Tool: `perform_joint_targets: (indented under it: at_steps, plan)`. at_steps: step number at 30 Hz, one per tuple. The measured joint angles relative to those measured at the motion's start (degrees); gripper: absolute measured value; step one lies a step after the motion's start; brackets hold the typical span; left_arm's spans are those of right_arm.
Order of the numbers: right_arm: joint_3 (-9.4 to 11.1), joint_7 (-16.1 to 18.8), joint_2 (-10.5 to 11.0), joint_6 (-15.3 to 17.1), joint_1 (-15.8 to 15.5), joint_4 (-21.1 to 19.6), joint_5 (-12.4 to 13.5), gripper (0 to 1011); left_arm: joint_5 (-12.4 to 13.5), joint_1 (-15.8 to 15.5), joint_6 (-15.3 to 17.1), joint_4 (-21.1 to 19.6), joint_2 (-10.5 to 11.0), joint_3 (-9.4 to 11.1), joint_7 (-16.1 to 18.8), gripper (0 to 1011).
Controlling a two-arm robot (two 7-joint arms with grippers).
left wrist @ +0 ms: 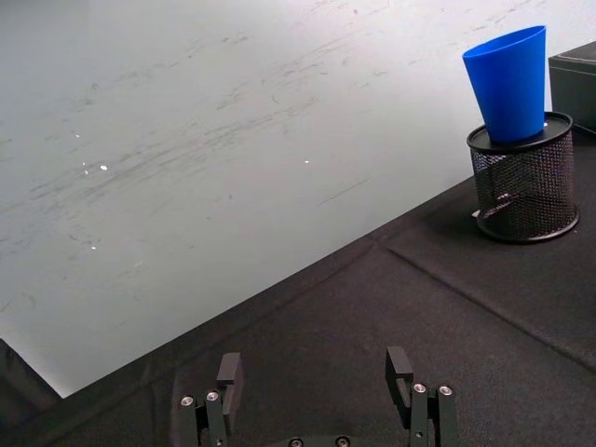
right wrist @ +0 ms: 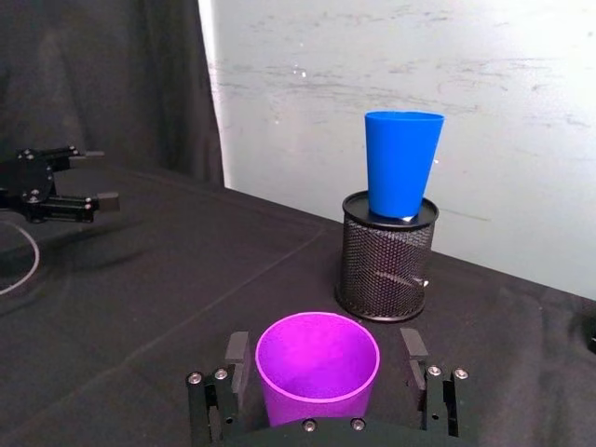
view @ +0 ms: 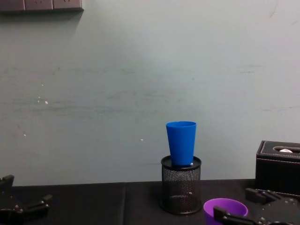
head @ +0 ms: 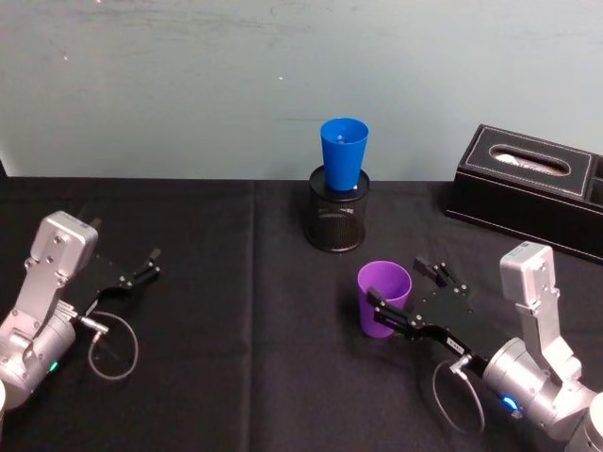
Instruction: Pick up one cup with a gripper and tap it against the other cup.
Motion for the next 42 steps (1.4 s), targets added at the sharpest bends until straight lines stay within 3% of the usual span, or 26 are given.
perform_joint_targets:
  at_steps: [26,42]
  plan:
    - [1.1,4.4,-2.9,0.0,2.0,5.6,-2.7,1003,0.0,0.0,0.0,0.0,0.0,0.0,0.0,1011]
    - [1.0,6.8,-4.4,-1.4,5.0,10.4,-3.7,1003,0.0,0.0,0.0,0.0,0.0,0.0,0.0,1011]
